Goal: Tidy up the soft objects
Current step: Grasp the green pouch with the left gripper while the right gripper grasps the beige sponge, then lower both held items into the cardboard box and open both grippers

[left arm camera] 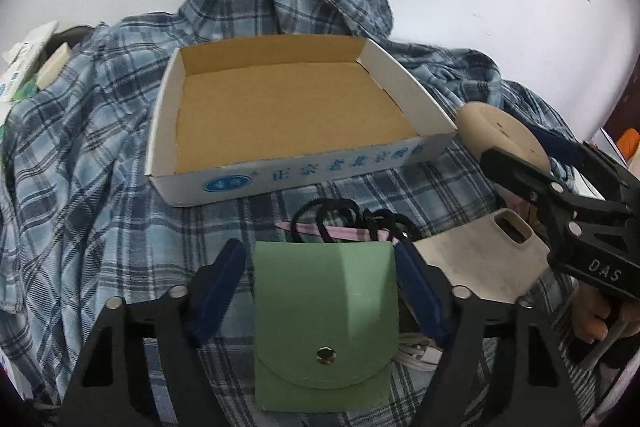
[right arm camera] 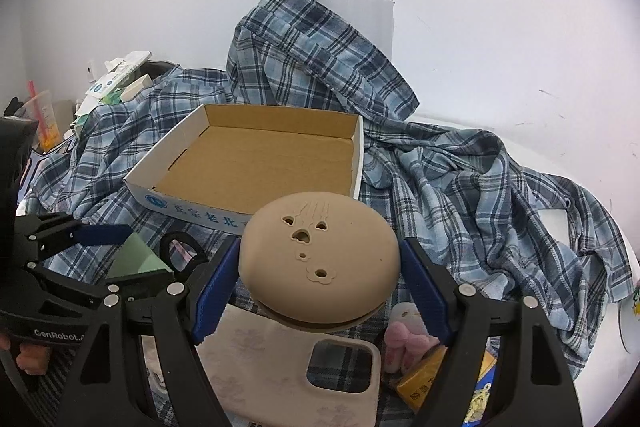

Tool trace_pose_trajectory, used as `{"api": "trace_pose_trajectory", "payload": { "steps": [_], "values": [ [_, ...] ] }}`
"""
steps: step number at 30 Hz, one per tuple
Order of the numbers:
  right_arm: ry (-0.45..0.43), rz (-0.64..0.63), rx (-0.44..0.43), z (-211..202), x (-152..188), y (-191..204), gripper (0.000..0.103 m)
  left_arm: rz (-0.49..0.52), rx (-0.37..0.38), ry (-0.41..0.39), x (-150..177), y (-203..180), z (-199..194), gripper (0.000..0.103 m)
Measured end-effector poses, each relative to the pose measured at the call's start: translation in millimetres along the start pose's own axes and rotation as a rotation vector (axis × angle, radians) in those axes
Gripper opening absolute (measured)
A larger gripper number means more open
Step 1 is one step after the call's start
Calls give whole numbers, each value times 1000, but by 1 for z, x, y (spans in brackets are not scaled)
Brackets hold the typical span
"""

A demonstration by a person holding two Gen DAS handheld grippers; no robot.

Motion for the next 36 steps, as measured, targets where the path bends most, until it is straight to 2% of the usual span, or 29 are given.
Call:
{"api": "trace_pose_trajectory", "payload": {
  "steps": [5, 8, 11, 19, 27, 31, 33, 36],
  "values": [
    [1, 0, 1, 0, 1, 0, 78, 11, 4, -15, -1, -2, -3, 72],
    [-17, 4, -1, -3, -1, 0, 78, 21, -9, -71, -6, -4, -12, 72],
    [-71, 33, -58, -12, -6, 3, 79, 21, -1, -133, -12, -4, -21, 72],
    [-217, -20, -37, -40, -18, 14, 79, 73, -50, -403, -31, -14, -70, 72],
    [-251, -20, -28, -47, -23, 13, 79, 84, -68, -496, -33, -15, -92, 72],
    [-279, -23, -3, -53, -27, 11, 79, 60, -56, -505, -36, -15, -99, 72],
    [-289, -18, 8, -58, -32, 10, 79, 56, -69, -516, -42, -15, -107, 72],
    [-308, -30, 19, -70, -48, 15, 79, 82, -106, -580, -63, -18, -133, 72]
  ]
}}
Point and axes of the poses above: each gripper's, at about its wrist camera, not at the fingertips, and z roughly the way its jaws point, y to its left, x to its underside, the point moved 9 cm from there along z, roughly the way its jaws point, and after that the axes turned 2 degrees about z, right-handed, at the moved point
